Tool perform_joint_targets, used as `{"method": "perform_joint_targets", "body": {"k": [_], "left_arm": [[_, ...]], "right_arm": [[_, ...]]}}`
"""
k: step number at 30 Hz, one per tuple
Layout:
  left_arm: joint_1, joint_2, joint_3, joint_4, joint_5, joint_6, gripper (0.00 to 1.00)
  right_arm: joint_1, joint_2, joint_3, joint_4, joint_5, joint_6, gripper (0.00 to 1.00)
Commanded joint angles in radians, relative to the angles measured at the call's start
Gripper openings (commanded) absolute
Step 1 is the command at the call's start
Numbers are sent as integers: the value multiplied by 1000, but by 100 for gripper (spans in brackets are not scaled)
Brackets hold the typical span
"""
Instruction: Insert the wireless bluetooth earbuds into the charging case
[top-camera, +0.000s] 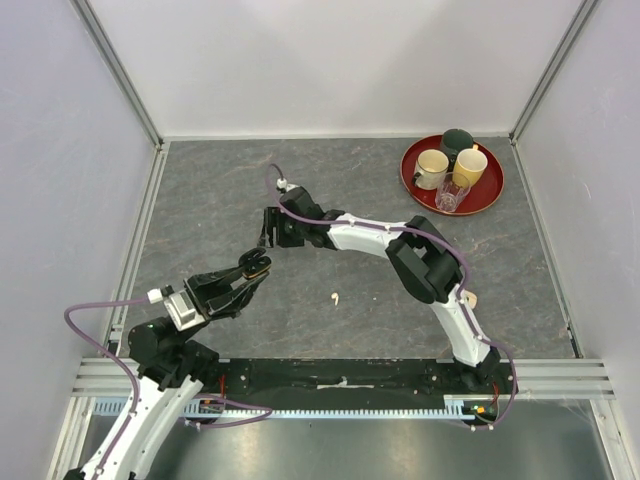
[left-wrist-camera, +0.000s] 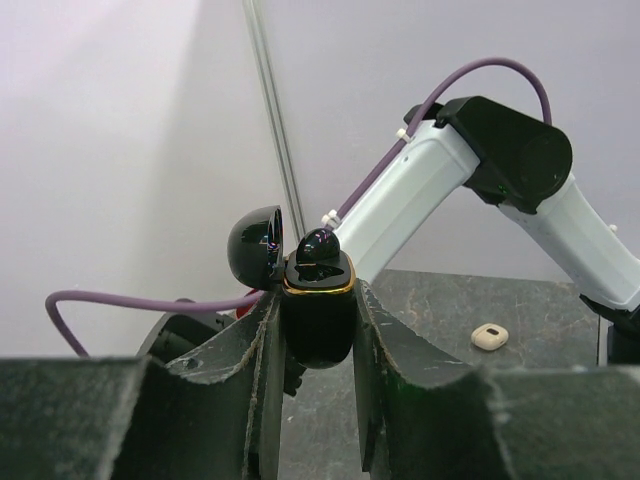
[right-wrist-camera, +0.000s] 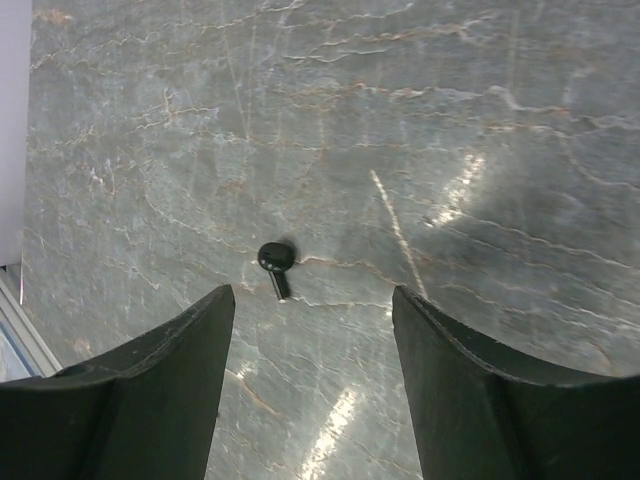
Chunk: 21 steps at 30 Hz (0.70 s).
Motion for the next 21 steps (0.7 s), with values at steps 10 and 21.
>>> {"method": "perform_joint_targets", "body": {"k": [10, 21], "left_arm": [[-2, -20, 62, -9, -8, 52, 2], [-2, -18, 74, -15, 1, 50, 2]], "right_arm": [[35, 66, 104, 29, 51, 3, 70], [36, 69, 121, 33, 45, 6, 72]]}}
